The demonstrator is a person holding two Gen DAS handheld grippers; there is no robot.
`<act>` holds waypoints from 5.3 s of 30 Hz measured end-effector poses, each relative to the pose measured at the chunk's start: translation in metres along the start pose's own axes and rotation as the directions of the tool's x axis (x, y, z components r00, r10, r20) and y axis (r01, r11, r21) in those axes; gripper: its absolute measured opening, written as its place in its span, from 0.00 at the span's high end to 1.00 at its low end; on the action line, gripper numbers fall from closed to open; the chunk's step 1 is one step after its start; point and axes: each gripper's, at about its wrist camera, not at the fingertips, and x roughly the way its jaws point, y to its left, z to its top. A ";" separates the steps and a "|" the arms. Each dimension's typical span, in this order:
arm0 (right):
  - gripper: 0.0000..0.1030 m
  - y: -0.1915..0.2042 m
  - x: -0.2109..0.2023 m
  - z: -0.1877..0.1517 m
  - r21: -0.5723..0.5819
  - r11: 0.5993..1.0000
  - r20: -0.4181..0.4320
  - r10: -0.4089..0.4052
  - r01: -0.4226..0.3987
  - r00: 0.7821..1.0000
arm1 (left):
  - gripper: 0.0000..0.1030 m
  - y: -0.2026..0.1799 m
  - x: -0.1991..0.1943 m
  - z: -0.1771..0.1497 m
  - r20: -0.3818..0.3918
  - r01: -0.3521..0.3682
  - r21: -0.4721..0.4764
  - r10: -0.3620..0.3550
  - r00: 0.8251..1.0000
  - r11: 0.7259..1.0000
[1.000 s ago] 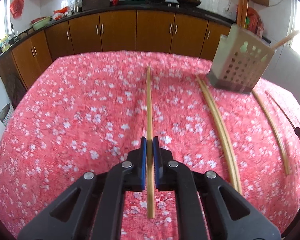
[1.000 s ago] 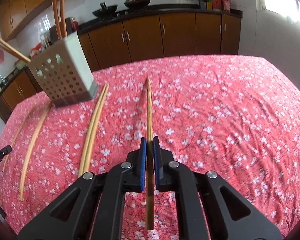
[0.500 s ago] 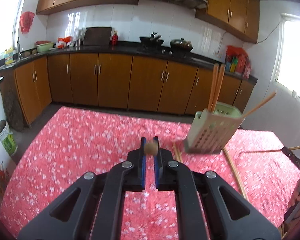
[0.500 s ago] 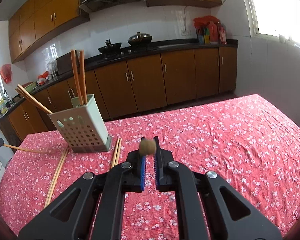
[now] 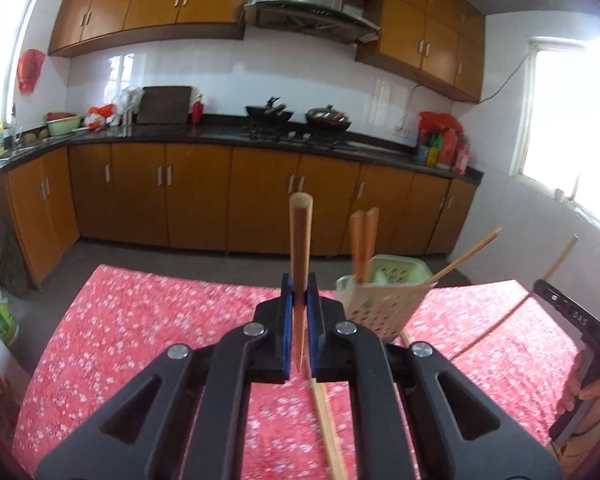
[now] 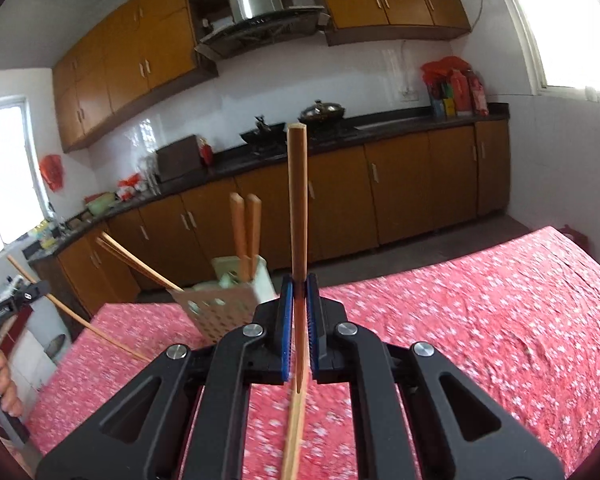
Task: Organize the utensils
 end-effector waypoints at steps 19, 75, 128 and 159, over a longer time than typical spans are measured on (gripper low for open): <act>0.93 0.054 0.043 0.061 -0.065 0.996 0.191 0.075 -0.063 0.979 | 0.93 -0.067 0.035 0.082 0.240 0.063 -0.030 -0.054 0.969 0.998; 0.92 -0.009 0.110 -0.145 -0.091 0.994 -0.517 -0.101 0.063 0.850 | 0.67 -0.006 0.094 -0.157 -0.399 -0.018 -0.030 0.004 0.917 0.999; 0.91 -0.055 0.103 -0.133 -0.116 0.966 -0.436 -0.260 0.232 0.862 | 0.90 0.076 0.111 -0.154 -0.430 -0.213 -0.046 0.173 0.886 0.976; 0.89 -0.059 0.102 -0.132 -0.109 0.967 -0.437 -0.256 0.232 0.863 | 0.85 0.070 0.114 -0.156 -0.431 -0.203 -0.037 0.167 0.887 0.979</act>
